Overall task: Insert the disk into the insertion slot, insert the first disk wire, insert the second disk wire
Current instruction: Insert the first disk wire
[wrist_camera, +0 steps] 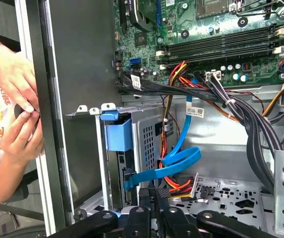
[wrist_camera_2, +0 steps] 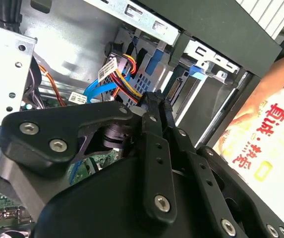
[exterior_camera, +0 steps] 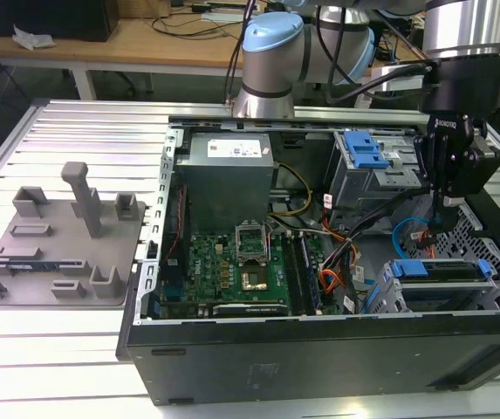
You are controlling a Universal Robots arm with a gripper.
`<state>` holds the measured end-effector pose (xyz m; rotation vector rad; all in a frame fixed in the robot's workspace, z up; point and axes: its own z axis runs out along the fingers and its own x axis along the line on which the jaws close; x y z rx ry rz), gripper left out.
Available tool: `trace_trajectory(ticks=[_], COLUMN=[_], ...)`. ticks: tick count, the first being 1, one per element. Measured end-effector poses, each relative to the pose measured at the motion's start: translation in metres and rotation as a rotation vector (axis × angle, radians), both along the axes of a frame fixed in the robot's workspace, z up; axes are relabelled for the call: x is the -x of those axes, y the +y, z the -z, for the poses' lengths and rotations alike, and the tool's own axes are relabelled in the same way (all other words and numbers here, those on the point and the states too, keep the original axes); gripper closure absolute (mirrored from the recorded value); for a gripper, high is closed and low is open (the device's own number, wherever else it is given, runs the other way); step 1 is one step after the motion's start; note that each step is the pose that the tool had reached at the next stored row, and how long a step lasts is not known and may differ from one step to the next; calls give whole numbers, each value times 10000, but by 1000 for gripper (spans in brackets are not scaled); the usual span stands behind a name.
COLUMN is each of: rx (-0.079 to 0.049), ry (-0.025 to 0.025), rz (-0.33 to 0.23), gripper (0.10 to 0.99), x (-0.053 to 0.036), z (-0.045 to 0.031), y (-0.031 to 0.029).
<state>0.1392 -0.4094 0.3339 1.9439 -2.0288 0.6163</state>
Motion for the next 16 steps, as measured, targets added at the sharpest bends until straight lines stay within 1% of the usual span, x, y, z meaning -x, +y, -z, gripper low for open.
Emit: trace_trajectory(ticks=[3, 4, 5, 7, 9, 11, 12, 13, 14, 15, 16], rx=[0, -3, 0, -1, -2, -4, -3, -1, -1, -3, -15], ry=[0, 27, 103, 205, 238, 257, 277, 328, 400, 495, 696], rz=[-2, 1, 2, 37, 154, 306, 337, 348, 350, 351, 350], gripper=[922, 922, 922, 922, 922, 922, 922, 922, 922, 922, 922], x=[-3, -24, -69, -110, -110, -111, -113, -117, -123, -129, -140], z=[1, 2, 0, 1, 1, 1, 0, 0, 0, 1, 0], y=[0, 0, 0, 0, 0, 0, 0, -1, -1, -1, -4])
